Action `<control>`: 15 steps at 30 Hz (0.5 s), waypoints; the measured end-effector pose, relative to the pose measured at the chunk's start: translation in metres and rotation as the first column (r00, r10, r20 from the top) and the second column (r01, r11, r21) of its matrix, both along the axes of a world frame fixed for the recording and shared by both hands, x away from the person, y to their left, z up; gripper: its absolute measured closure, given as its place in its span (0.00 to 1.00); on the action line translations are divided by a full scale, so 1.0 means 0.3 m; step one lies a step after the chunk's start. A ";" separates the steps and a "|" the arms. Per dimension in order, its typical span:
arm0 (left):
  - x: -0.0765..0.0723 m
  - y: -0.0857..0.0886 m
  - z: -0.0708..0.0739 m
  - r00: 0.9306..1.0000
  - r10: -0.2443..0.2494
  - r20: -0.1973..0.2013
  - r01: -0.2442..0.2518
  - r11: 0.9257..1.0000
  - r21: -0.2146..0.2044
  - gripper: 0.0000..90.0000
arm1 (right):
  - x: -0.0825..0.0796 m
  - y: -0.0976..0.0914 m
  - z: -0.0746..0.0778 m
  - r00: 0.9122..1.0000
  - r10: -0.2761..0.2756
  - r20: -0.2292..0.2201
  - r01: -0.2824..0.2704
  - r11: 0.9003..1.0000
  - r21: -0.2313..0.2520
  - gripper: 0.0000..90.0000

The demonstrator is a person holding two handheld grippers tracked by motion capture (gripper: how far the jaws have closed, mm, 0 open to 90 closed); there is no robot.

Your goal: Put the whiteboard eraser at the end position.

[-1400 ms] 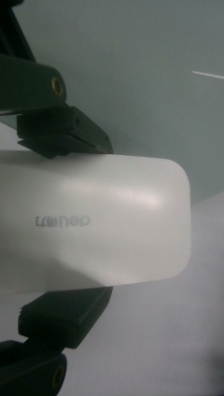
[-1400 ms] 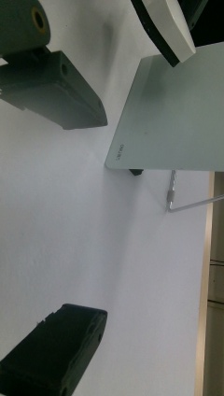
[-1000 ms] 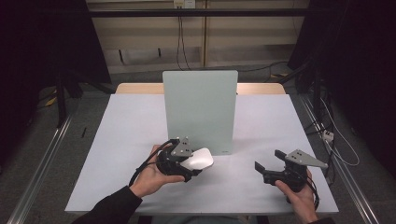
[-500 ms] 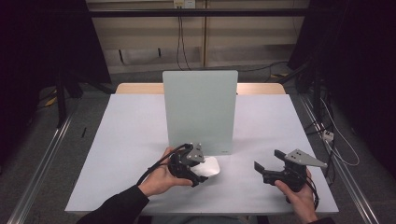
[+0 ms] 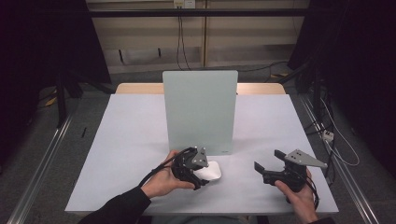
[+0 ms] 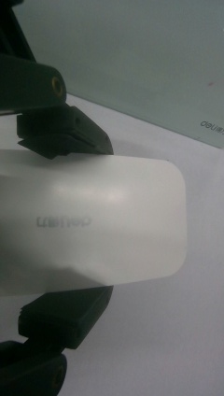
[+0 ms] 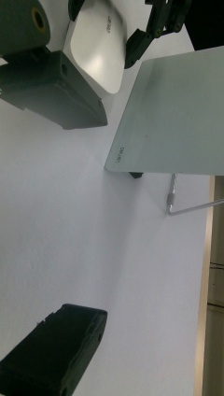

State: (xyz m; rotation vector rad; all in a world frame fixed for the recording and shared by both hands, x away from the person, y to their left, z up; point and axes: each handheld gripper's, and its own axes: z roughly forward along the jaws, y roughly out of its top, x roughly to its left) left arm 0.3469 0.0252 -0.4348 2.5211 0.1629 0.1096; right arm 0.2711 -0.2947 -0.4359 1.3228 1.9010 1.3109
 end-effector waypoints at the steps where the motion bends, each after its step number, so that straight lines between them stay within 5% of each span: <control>1: 0.001 0.000 -0.003 1.000 -0.001 0.003 0.001 1.000 -0.003 0.34 | 0.000 0.000 0.000 1.000 0.000 0.000 0.000 1.000 0.000 0.07; 12: 0.013 0.022 -0.019 0.998 0.046 -0.053 -0.049 0.997 -0.059 0.32 | 0.003 -0.001 -0.002 1.000 0.007 0.002 -0.007 1.000 -0.003 0.08; 15: 0.016 0.026 -0.017 0.996 0.062 -0.063 -0.066 0.995 -0.074 0.22 | 0.008 -0.002 -0.004 1.000 0.006 0.000 -0.006 1.000 0.002 0.07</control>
